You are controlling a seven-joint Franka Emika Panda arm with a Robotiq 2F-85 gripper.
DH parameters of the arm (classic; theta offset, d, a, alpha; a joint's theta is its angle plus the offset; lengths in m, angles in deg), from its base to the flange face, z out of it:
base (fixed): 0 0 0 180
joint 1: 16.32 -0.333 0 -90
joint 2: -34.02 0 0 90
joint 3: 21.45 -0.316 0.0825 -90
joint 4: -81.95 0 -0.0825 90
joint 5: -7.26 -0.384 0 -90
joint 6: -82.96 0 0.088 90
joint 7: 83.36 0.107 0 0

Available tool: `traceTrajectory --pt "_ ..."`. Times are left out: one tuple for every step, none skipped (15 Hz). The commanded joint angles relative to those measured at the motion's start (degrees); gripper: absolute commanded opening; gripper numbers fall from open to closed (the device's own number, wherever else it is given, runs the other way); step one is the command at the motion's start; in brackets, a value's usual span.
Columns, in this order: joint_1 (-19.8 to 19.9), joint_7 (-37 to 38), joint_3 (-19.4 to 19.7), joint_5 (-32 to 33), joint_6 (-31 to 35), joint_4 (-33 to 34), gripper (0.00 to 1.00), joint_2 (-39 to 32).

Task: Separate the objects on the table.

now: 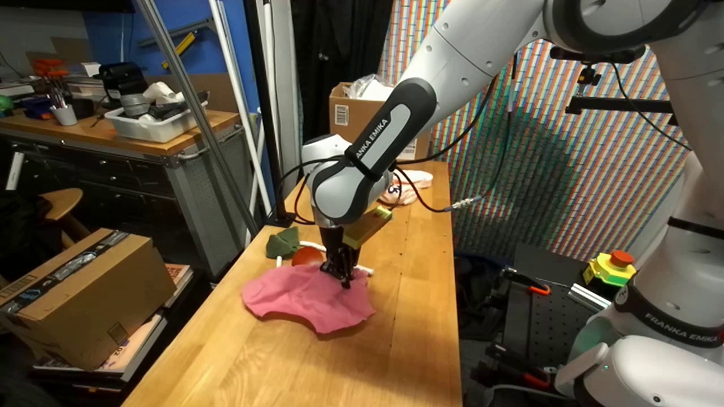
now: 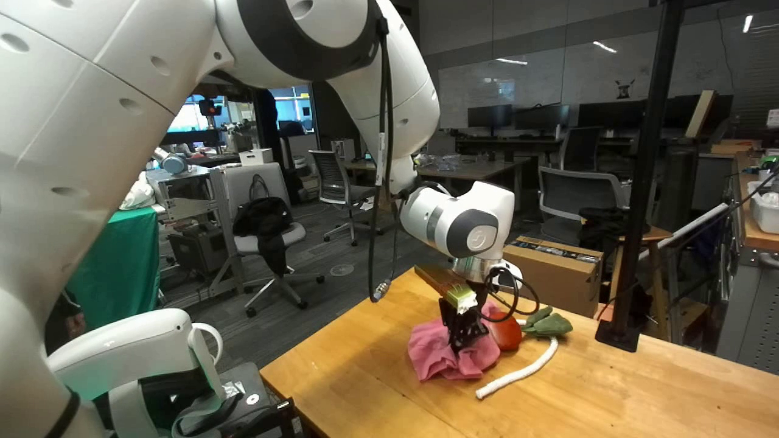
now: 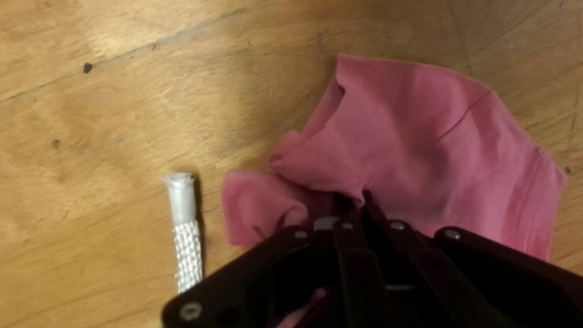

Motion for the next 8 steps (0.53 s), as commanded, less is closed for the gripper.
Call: traceTrajectory --pt "3.0 -5.2 -3.0 -3.0 -5.5 2.2 0.01 0.3" --pt "3.9 -7.0 -3.9 -3.9 -7.2 2.7 0.04 0.5" --pt "4.6 -8.5 -4.5 -4.8 -8.7 3.2 0.04 0.6" --pt "5.5 -10.5 -5.2 -5.9 -10.5 3.8 0.04 0.7" --pt "6.0 -11.8 -5.5 -6.6 -12.1 4.5 0.04 0.7" --pt "6.6 -13.2 -5.9 -7.3 -13.7 5.0 0.03 0.9" --pt "7.5 -15.2 -6.4 -8.4 -15.4 5.7 0.04 0.8" --pt "8.7 -18.1 -7.4 -9.9 -17.4 6.2 0.03 1.2"
